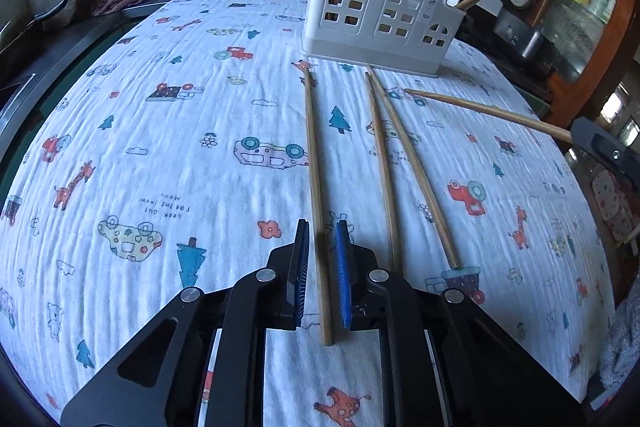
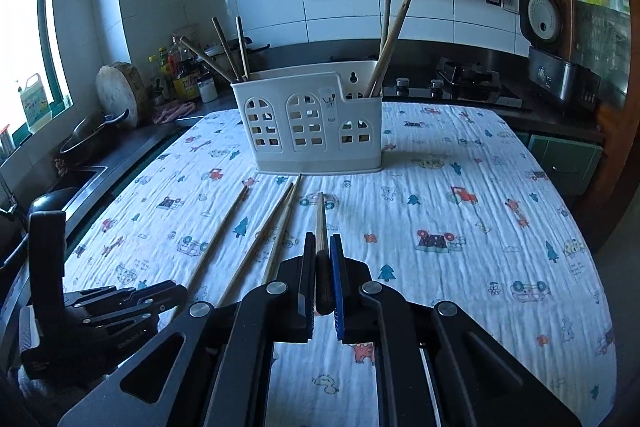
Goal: Organize utensils
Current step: 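Close the left gripper on a chopstick while the right gripper grasps another, then lift both chopsticks and carry them over the white holder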
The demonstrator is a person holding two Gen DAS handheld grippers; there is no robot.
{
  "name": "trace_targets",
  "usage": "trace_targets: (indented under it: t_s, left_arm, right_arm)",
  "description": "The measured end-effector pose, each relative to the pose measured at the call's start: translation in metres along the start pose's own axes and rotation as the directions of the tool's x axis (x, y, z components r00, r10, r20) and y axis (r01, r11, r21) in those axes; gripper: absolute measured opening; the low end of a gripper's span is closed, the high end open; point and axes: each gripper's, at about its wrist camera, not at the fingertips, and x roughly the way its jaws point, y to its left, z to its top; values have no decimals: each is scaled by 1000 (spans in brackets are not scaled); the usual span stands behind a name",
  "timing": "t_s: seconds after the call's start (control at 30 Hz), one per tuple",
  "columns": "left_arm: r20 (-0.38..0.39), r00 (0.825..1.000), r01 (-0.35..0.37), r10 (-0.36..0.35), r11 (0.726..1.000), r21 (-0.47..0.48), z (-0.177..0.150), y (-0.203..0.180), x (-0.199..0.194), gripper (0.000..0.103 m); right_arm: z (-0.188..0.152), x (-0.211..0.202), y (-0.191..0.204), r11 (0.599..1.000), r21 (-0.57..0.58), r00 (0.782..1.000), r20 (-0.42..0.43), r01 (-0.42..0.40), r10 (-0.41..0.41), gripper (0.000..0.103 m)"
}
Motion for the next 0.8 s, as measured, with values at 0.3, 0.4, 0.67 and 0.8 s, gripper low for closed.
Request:
trace_targets:
  t_s: [0.3, 0.4, 0.67, 0.8]
  left_arm:
    - [-10, 997, -72, 72, 996, 48, 0, -11, 8, 6]
    - [-5, 998, -56, 56, 997, 46, 4, -9, 2, 6]
    - [129, 992, -7, 0, 998, 55, 33, -4, -56, 6]
    - [218, 975, 13, -37, 994, 109, 53, -12, -90, 6]
  right_arm:
    - [13, -10, 2, 999, -38, 1000, 25, 1, 0, 7]
    - [17, -11, 2, 999, -49, 1000, 25, 2, 0, 7]
    - [40, -17, -1, 997, -72, 1000, 20, -20, 21, 7]
    - [59, -18, 0, 994, -102, 1000, 9, -27, 28, 7]
